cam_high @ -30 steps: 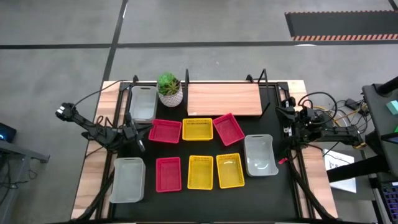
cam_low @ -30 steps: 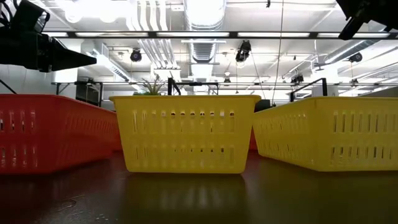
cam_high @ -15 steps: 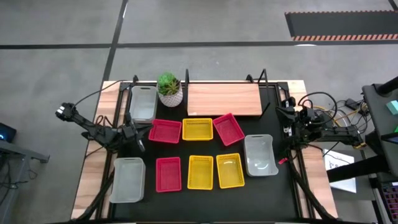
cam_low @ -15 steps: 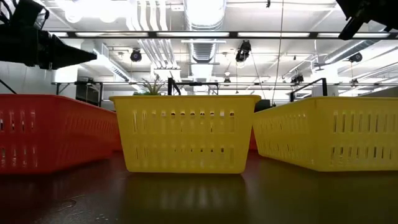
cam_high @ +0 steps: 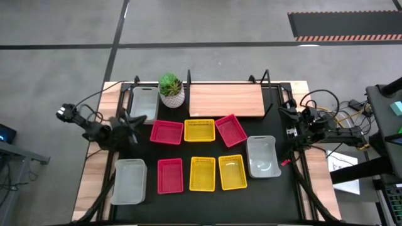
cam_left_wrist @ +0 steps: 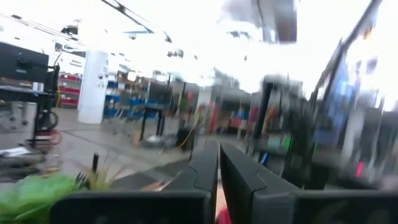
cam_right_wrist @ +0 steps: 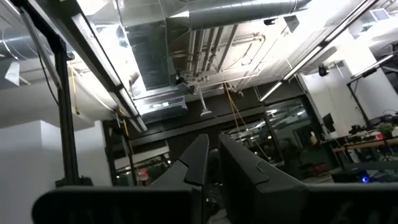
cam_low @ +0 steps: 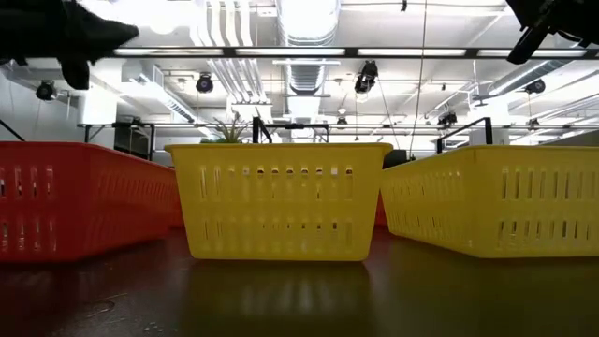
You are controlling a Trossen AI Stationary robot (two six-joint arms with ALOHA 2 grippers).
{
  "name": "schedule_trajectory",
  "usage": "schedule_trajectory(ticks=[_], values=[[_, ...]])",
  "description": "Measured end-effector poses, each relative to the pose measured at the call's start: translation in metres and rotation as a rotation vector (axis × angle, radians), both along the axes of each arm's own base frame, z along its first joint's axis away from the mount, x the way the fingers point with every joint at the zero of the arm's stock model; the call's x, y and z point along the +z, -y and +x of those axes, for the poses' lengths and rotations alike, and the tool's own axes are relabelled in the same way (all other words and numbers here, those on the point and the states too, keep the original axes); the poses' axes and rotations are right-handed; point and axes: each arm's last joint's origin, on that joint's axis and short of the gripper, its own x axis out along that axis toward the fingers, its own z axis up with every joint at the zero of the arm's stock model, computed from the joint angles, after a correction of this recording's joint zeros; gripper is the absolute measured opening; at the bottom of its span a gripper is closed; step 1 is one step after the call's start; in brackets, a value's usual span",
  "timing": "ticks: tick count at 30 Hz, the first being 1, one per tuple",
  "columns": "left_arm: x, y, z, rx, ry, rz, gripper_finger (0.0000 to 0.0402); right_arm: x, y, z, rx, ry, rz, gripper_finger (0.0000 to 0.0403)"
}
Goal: Stack baskets on shelf by color
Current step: Put the top yellow bin on the shelf
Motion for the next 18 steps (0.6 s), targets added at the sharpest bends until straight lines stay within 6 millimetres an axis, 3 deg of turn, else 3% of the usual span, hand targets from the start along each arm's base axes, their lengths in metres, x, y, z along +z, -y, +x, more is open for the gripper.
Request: schedule_trajectory(ticks=[5,8,15,18], values=[[0.016,-0.007,-0.012,-0.006,0.222,-0.119,0.0002,0.0,0.0,0.0,0.003,0.002,0.004,0.0029],[0.021,-0.009,-0.016,0.011,0.257,-0.085,0.0002,-0.001,-0.001,0.001,0.052,-0.002,0.04,0.0029],[0.032,0.001,-0.022,-0.204,0.44,0.423,0.0002,-0.001,0.0,0.017,-0.024,-0.056,-0.038,0.0029],[0.034,0.004,-0.023,-0.215,0.468,0.552,0.0002,0.004,0.0,0.027,-0.058,-0.051,-0.083,0.0029]])
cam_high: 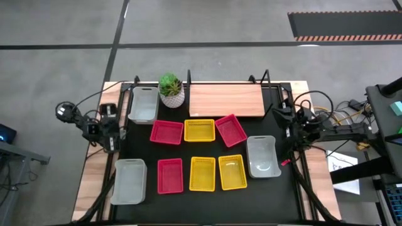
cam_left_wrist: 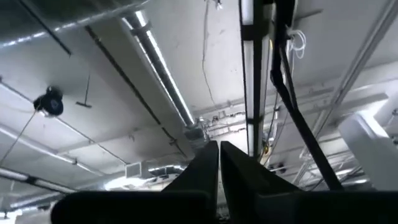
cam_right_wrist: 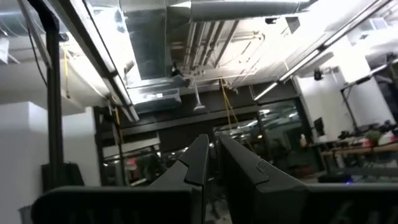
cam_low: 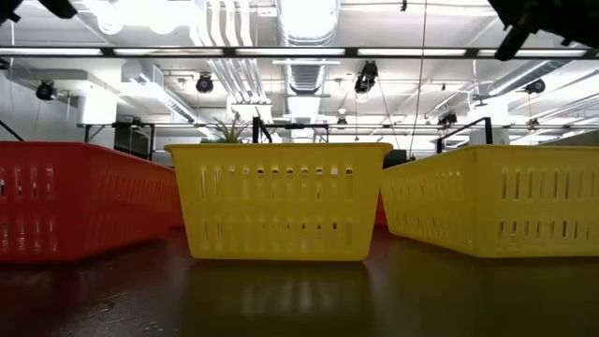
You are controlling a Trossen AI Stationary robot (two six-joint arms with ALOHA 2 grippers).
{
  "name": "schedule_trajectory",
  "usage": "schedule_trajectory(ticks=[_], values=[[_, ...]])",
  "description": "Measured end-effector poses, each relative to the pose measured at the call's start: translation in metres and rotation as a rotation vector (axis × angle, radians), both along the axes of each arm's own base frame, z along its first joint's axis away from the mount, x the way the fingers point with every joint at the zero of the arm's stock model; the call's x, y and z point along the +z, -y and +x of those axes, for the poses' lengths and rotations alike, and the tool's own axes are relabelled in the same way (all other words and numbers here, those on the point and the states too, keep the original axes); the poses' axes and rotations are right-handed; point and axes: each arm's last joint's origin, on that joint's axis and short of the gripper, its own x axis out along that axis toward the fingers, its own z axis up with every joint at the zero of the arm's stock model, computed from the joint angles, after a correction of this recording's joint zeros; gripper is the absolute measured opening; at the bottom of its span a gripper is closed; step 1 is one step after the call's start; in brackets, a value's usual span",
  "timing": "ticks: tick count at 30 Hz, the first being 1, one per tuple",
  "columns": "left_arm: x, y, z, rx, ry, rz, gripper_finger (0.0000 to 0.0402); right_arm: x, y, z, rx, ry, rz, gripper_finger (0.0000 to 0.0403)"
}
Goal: Stack baskets on shelf by color
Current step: Put the top yellow bin on the shelf
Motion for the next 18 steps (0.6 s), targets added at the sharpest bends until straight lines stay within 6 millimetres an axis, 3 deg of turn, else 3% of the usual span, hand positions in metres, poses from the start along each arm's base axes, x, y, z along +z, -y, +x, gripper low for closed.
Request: schedule_trajectory(ticks=[7,12,18], values=[[0.0,0.002,0.003,0.095,-0.001,0.112,0.0002,0.024,-0.001,0.059,-0.027,-0.2,-0.067,0.0029],[-0.002,0.001,0.005,0.145,-0.051,0.068,0.0002,0.05,-0.005,0.091,0.068,-0.238,-0.16,0.0029],[-0.003,-0.001,0.005,0.189,-0.091,0.009,0.0002,0.065,-0.008,0.123,0.136,-0.417,-0.183,0.0029]])
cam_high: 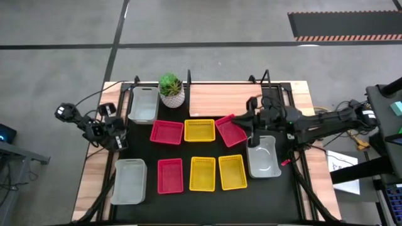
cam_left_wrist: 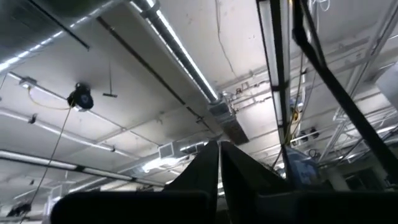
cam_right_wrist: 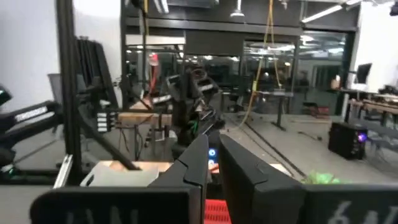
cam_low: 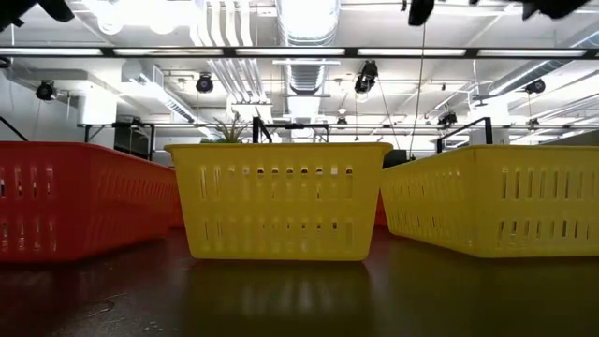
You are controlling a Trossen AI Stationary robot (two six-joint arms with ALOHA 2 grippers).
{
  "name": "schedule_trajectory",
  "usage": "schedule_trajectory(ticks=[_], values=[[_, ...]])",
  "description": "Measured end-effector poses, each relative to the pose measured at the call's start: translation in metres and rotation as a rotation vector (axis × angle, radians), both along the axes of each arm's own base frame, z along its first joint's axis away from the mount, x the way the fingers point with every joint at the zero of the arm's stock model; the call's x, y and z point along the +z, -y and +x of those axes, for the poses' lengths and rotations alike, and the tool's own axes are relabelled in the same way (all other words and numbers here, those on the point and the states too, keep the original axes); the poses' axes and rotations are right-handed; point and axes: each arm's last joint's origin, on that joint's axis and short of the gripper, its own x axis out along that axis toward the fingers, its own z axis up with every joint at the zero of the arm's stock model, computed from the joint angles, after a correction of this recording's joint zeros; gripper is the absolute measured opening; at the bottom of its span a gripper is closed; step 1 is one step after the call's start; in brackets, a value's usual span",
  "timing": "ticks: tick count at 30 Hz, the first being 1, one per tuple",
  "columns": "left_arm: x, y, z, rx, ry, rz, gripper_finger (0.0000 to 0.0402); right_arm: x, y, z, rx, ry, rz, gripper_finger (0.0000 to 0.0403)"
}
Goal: Stack baskets on shelf by color
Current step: Put the top yellow bin on the shelf
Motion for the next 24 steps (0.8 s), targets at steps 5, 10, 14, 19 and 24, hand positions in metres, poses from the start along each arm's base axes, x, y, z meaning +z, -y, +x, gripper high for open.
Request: schedule_trajectory(ticks=[5,10,14,19,24], values=[[-0.001,-0.004,0.0,0.058,-0.045,-0.11,0.0002,0.0,0.0,0.017,-0.004,-0.246,0.032,0.0029],[-0.003,-0.006,0.001,0.122,-0.087,-0.187,0.0002,0.003,0.0,0.026,-0.008,-0.434,0.051,0.0029],[-0.003,-0.006,0.001,0.13,-0.096,-0.194,0.0002,-0.001,-0.004,0.036,0.009,-0.575,0.022,0.0029],[-0.004,-0.006,0.002,0.135,-0.107,-0.194,0.0002,0.004,-0.008,0.051,0.028,-0.654,-0.044,0.0029],[-0.004,-0.006,0.003,0.121,-0.105,-0.207,0.0002,-0.002,-0.008,0.074,0.037,-0.759,-0.132,0.0029]])
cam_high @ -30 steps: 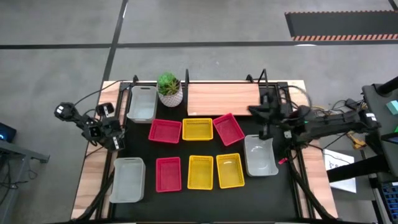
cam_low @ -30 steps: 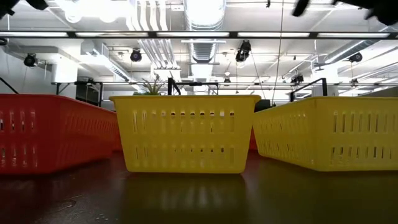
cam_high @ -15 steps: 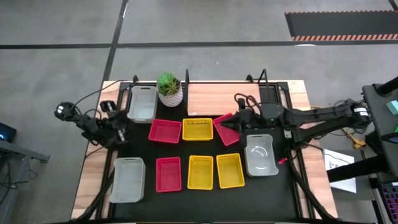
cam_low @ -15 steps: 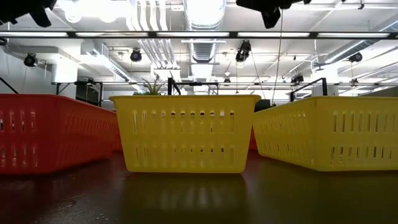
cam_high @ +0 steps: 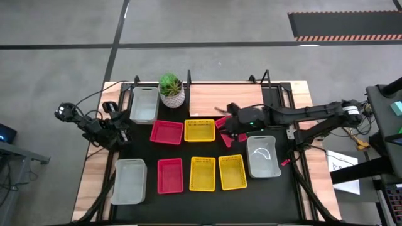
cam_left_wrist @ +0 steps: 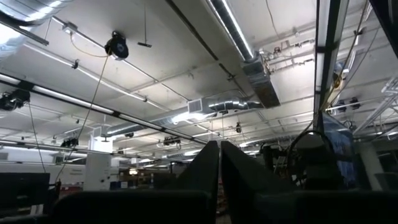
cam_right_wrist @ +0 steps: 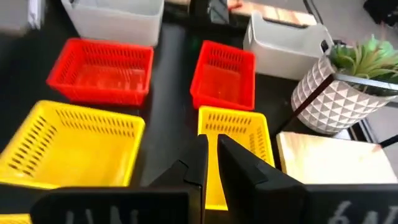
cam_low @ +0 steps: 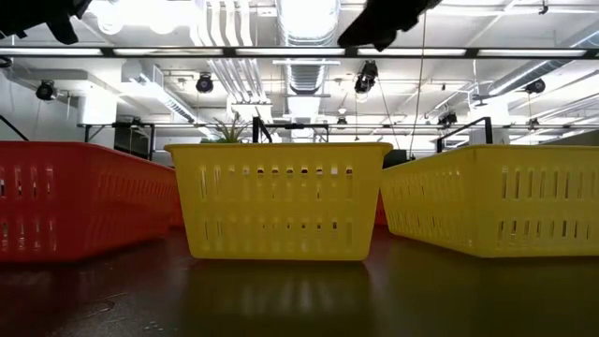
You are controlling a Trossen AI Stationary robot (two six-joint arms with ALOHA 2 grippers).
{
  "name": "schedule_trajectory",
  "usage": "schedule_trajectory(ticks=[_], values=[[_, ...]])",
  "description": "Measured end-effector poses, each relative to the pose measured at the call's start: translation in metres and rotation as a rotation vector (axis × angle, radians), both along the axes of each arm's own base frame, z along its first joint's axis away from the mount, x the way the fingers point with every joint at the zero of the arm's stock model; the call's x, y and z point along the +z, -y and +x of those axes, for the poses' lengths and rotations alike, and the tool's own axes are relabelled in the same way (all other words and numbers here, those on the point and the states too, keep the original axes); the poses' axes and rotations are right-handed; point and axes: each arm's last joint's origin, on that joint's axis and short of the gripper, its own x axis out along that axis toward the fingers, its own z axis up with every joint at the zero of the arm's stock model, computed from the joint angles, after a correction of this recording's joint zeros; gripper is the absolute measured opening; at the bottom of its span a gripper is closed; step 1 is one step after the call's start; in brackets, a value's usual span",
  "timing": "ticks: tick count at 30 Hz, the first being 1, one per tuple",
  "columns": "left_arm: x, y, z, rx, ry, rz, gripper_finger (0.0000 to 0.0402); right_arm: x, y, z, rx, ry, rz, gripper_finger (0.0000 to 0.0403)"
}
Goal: Stack baskets on shelf by color
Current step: Put the top yellow bin on the shelf
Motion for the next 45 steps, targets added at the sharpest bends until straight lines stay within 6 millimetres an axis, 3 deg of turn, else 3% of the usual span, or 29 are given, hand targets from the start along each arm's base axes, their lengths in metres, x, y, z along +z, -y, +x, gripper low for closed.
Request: schedule_trajectory(ticks=[5,12,19,24,30,35,45], values=[[0.0,0.0,0.0,-0.002,0.0,-0.002,0.0002,0.003,-0.001,0.026,0.02,-0.025,-0.037,0.0029],[0.0,0.0,0.0,-0.002,0.001,-0.003,0.0002,-0.009,0.002,0.051,-0.044,-0.265,-0.219,0.0029],[0.0,0.0,0.0,-0.001,0.0,-0.004,0.0002,-0.027,0.002,0.075,0.057,-0.416,-0.338,0.003],[0.0,0.0,0.0,0.001,-0.001,-0.006,0.0002,-0.039,0.001,0.086,0.09,-0.468,-0.364,0.006],[0.0,0.0,0.0,0.006,-0.005,-0.011,0.0002,-0.041,0.003,0.091,0.028,-0.479,-0.4,0.0135],[-0.001,-0.001,0.0,0.02,-0.013,-0.028,0.0002,-0.042,0.005,0.089,0.115,-0.518,-0.497,0.0188],[-0.001,-0.001,0.0,0.02,-0.013,-0.028,0.0002,-0.055,0.005,0.082,0.315,-0.629,-0.64,0.0192]])
